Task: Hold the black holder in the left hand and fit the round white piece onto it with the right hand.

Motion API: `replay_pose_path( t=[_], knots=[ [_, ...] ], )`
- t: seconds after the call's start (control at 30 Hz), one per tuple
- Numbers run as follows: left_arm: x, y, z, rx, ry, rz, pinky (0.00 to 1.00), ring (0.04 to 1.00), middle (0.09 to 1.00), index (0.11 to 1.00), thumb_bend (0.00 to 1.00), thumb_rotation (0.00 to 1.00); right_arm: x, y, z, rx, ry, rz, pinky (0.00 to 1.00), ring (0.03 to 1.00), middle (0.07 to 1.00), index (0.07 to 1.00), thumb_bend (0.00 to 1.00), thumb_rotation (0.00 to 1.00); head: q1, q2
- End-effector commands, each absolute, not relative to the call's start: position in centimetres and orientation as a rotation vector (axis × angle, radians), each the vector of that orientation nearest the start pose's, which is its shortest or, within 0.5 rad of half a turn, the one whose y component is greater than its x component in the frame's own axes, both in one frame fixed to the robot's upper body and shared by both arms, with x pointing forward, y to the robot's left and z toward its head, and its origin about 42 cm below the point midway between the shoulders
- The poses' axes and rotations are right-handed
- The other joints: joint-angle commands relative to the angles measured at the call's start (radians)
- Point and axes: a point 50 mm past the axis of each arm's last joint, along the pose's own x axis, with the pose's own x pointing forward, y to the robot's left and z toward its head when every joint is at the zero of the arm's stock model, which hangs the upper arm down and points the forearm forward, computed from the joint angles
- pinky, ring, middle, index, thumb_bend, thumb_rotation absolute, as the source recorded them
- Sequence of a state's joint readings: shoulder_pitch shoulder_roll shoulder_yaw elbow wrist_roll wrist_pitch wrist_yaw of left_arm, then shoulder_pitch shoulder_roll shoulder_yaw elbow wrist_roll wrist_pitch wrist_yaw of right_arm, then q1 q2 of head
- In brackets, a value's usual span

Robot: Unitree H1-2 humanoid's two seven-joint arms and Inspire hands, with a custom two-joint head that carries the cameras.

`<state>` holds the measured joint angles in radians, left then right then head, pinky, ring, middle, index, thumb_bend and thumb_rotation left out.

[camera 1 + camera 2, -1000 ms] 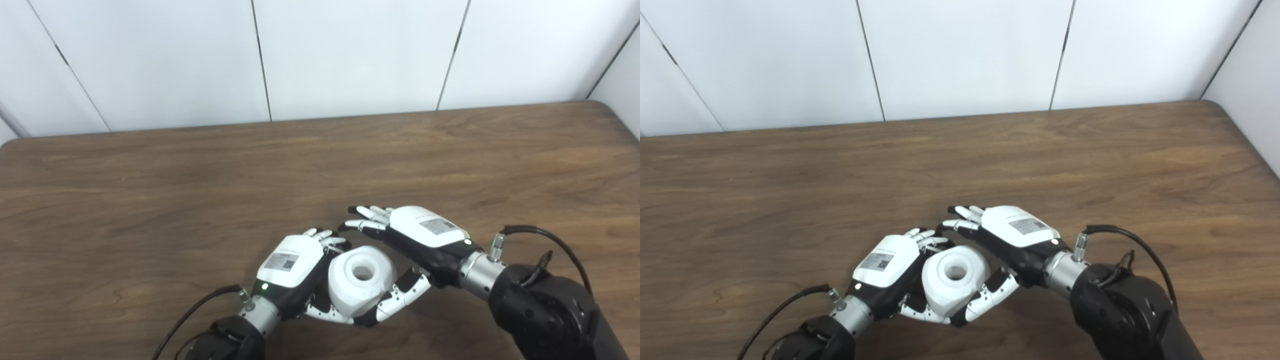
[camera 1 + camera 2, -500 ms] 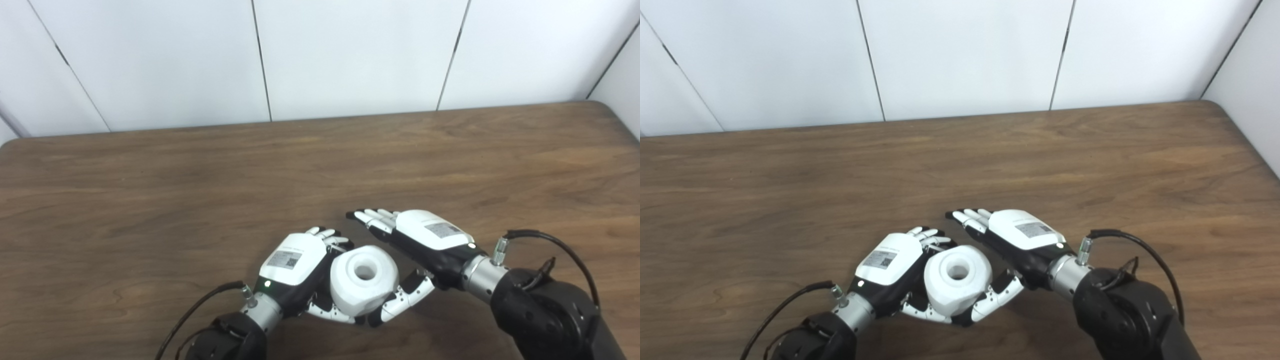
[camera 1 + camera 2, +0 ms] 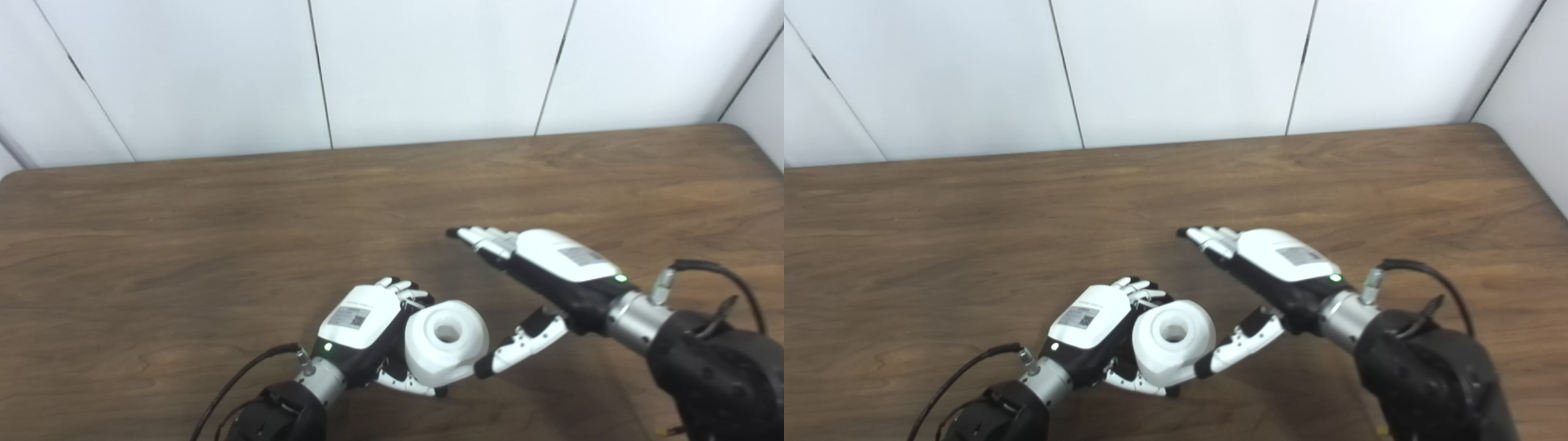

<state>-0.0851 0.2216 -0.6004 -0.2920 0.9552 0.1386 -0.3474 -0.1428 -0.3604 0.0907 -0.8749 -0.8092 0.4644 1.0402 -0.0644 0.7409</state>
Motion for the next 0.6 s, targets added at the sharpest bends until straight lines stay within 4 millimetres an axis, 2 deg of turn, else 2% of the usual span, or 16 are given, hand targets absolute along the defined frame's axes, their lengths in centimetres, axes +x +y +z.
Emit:
replay_pose_path(
  t=[0.0,0.3,0.57],
  knots=[
    [23.6,11.6,11.3,1.213,-0.138,-0.818,0.95,0.901,0.814,0.486,0.52,0.05,22.5,-23.5,30.3,-1.158,-0.134,0.519,1.0,1.0,1.0,1.0,1.0,0.47,-0.002,0.001],
    [23.7,11.9,11.2,1.221,-0.135,-0.821,0.95,0.898,0.807,0.486,0.52,0.05,21.9,-25.6,30.9,-1.157,-0.097,0.479,1.0,1.0,1.0,1.0,1.0,0.47,-0.009,-0.003],
    [24.0,12.2,11.2,1.228,-0.123,-0.82,0.93,0.894,0.803,0.487,0.52,0.06,22.0,-25.9,30.7,-1.145,-0.082,0.479,1.0,1.0,1.0,1.0,1.0,0.48,0.0,-0.005]
  ],
)
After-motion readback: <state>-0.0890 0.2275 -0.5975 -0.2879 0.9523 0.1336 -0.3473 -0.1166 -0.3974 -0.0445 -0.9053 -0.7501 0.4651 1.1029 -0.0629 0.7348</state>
